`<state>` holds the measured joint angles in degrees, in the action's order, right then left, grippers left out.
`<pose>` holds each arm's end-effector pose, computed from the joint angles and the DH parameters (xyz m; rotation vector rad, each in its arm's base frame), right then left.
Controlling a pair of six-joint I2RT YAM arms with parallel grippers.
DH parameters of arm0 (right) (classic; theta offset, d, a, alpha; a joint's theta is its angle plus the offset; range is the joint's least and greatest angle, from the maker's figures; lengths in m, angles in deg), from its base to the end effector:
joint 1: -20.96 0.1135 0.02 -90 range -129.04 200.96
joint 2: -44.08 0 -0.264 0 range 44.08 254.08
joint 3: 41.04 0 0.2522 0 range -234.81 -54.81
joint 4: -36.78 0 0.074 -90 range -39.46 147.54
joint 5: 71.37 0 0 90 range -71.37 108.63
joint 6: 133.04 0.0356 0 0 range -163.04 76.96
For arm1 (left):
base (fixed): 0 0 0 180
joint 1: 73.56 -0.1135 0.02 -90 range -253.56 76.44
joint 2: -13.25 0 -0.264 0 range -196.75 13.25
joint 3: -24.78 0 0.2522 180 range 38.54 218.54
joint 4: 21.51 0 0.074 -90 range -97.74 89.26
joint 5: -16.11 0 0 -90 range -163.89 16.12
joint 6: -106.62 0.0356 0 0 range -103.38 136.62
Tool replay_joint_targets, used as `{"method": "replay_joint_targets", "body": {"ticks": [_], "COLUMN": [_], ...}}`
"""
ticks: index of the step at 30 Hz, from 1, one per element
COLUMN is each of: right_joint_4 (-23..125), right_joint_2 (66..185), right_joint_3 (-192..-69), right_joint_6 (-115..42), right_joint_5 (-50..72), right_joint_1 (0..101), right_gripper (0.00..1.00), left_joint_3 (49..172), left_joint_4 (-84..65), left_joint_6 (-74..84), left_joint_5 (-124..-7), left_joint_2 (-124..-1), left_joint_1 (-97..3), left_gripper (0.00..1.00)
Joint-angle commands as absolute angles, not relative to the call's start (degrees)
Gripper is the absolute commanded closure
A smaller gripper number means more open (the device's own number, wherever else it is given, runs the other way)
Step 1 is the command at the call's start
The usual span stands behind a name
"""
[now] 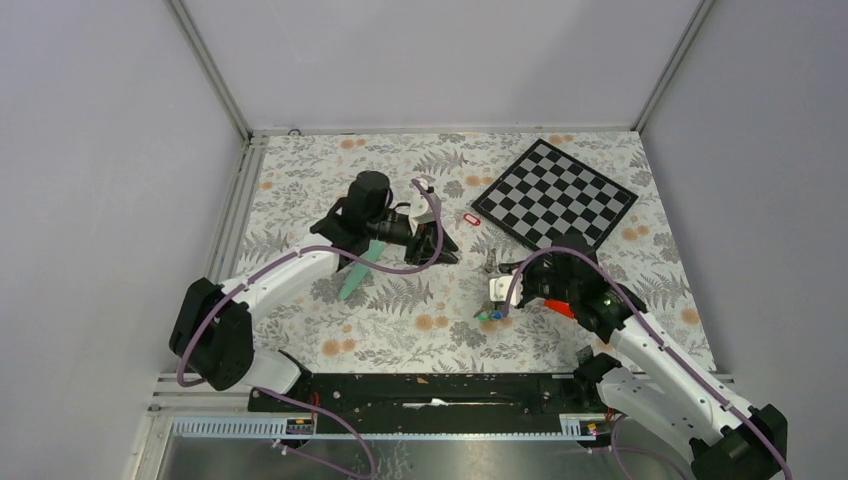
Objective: Put the keys on the keyring
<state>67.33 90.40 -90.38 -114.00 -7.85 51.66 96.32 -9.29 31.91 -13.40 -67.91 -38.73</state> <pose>0.1496 0.1073 0.2688 -1.7112 1.0302 0.0241 0.2393 -0.2042 0.2982 1.4094 1.3334 -1.2443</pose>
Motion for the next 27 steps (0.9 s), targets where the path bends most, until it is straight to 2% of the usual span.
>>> {"method": "replay_joint_targets", "body": {"ticks": [1,6,12,18,22,27], "right_joint_4": [58.79,59.23,64.15,73.52,76.71,76.92], "right_joint_2": [87.36,88.58,90.9,90.21,89.22,87.2], "right_joint_3": [-88.82,-89.44,-94.52,-98.44,-98.64,-96.66], "right_joint_6": [-118.45,-114.84,-100.17,-93.71,-91.42,-90.0], "right_joint_5": [-5.79,-6.96,-8.61,-10.56,-12.04,-13.68], "right_joint_1": [51.85,52.51,52.51,51.5,49.7,47.7], "right_gripper": [1.0,1.0,1.0,1.0,1.0,1.0], "left_joint_3": [98.96,100.16,105.7,113.01,120.03,134.85], "left_joint_4": [-8.62,-8.59,-4.55,-0.05,2.88,11.92], "left_joint_6": [33.42,33.43,31.58,31.45,29.03,27.62], "left_joint_5": [-15.97,-19.96,-30.64,-37.33,-40.32,-41.96], "left_joint_2": [-69.12,-71.69,-77.6,-87.65,-94.63,-106.7], "left_joint_1": [-38.49,-38.51,-38.66,-39.1,-39.46,-41.19], "left_gripper": [0.66,0.67,0.63,0.47,0.44,0.44]}}
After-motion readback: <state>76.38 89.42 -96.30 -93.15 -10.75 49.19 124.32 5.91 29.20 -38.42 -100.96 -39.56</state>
